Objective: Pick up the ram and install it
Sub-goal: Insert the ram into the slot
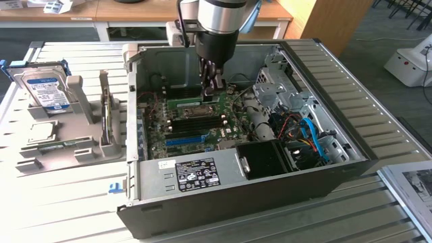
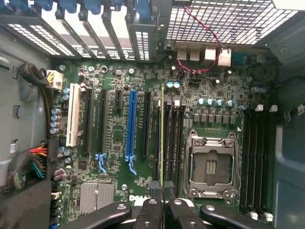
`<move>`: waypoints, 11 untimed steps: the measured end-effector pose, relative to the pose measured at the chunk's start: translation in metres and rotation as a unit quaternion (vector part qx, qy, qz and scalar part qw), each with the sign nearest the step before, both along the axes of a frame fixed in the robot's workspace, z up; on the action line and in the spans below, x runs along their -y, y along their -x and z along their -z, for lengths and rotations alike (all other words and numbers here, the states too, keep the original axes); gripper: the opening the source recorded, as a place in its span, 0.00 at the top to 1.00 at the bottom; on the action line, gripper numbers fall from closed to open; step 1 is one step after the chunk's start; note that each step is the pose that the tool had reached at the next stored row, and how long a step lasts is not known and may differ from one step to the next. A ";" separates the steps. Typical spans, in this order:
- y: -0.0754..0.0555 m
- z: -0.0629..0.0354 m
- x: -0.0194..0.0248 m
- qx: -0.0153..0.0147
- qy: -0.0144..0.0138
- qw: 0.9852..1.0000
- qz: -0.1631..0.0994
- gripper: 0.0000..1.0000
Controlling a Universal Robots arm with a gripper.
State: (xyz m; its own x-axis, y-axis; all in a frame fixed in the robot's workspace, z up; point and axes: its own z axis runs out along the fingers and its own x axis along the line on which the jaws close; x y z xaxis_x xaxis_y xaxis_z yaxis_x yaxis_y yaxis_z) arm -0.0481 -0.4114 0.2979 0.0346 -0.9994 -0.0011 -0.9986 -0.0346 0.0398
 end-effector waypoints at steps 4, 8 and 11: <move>0.000 0.0039 0.0000 0.000 0.000 1.000 0.000 0.89; 0.000 0.0077 0.0000 0.000 0.000 1.000 0.000 0.89; 0.000 0.0105 0.0000 0.000 0.000 1.000 0.000 0.89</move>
